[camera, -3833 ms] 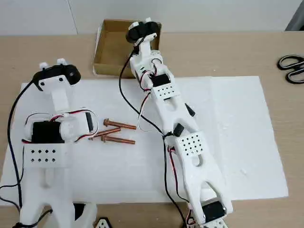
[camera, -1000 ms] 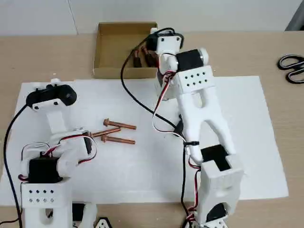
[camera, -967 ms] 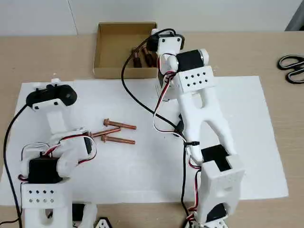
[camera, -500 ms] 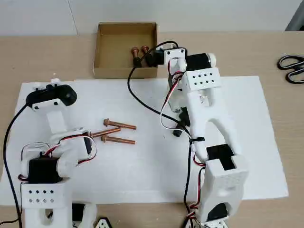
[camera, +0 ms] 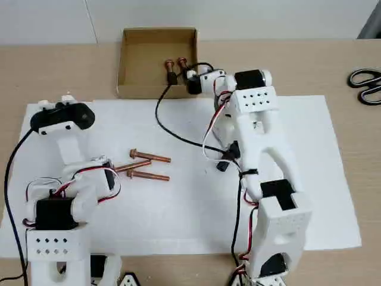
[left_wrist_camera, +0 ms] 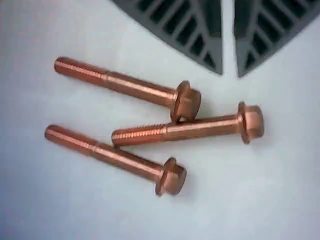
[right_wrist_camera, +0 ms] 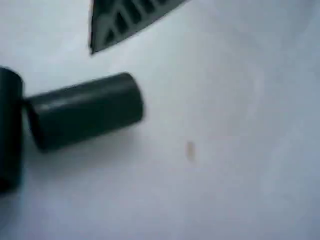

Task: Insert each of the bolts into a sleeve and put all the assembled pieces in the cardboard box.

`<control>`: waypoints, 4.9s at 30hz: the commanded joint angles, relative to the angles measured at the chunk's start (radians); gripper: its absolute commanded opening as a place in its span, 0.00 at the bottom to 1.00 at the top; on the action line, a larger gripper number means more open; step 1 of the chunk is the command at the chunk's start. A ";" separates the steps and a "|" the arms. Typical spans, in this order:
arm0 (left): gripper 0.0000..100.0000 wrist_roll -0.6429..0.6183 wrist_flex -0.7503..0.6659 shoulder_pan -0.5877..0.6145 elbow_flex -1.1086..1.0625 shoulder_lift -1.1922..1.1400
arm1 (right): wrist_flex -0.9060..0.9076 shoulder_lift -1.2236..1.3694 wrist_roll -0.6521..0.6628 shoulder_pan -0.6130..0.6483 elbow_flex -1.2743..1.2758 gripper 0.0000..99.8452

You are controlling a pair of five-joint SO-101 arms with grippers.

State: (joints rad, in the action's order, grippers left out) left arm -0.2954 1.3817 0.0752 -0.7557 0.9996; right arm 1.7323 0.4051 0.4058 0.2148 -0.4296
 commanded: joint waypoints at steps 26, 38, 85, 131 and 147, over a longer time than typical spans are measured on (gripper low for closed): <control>0.01 -0.005 -0.040 0.006 -0.012 0.017 | -0.160 0.128 0.127 -0.045 -0.005 0.22; 0.01 -0.005 -0.044 0.006 -0.031 0.017 | -0.232 0.182 0.172 -0.045 -0.005 0.22; 0.01 -0.005 -0.049 0.000 -0.070 0.017 | -0.291 0.346 0.172 -0.085 -0.034 0.05; 0.01 -0.025 -0.316 -0.002 -0.081 0.009 | 0.007 -0.473 -0.210 -0.266 0.275 0.00; 0.01 -0.594 -0.313 0.008 -0.142 0.015 | 0.005 -0.802 -0.350 -0.420 0.680 0.00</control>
State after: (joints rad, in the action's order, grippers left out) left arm -0.8048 1.0702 0.0752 -0.8892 0.9996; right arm 1.7231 -0.3207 0.0575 -0.1672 0.2209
